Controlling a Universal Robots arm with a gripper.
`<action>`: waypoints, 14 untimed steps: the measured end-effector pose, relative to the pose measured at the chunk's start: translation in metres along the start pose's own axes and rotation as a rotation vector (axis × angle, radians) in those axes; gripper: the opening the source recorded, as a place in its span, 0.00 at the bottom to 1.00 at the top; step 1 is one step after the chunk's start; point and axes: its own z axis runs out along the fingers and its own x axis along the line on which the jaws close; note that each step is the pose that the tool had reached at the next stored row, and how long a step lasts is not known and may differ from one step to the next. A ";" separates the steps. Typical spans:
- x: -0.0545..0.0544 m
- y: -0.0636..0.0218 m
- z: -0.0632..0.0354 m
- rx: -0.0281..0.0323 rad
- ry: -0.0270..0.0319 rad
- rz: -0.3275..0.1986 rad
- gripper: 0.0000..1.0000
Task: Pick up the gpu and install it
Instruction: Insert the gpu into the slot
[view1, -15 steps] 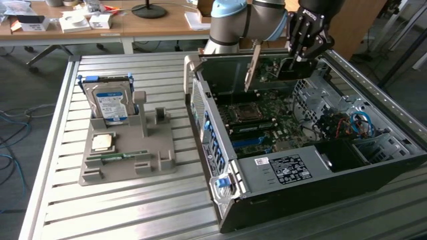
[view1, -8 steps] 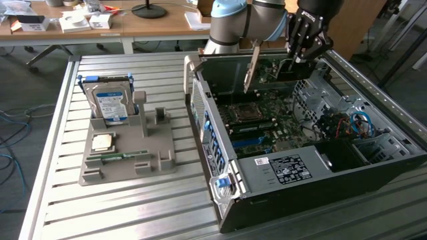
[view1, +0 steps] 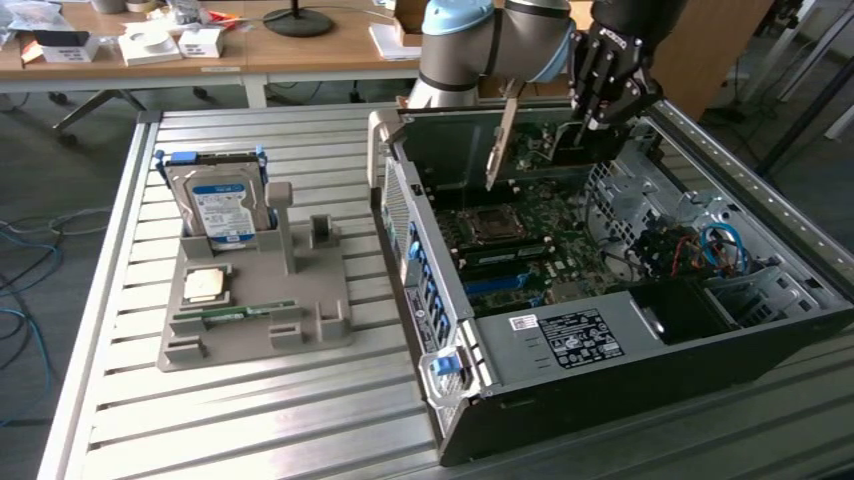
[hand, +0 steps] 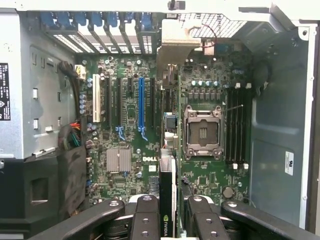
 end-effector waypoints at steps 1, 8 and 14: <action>0.000 0.0002 0.0005 0.0003 0.0000 -0.001 0.27; 0.000 0.0007 0.0041 0.0007 0.0001 -0.008 0.27; 0.000 0.0014 0.0084 0.0018 0.0001 -0.015 0.27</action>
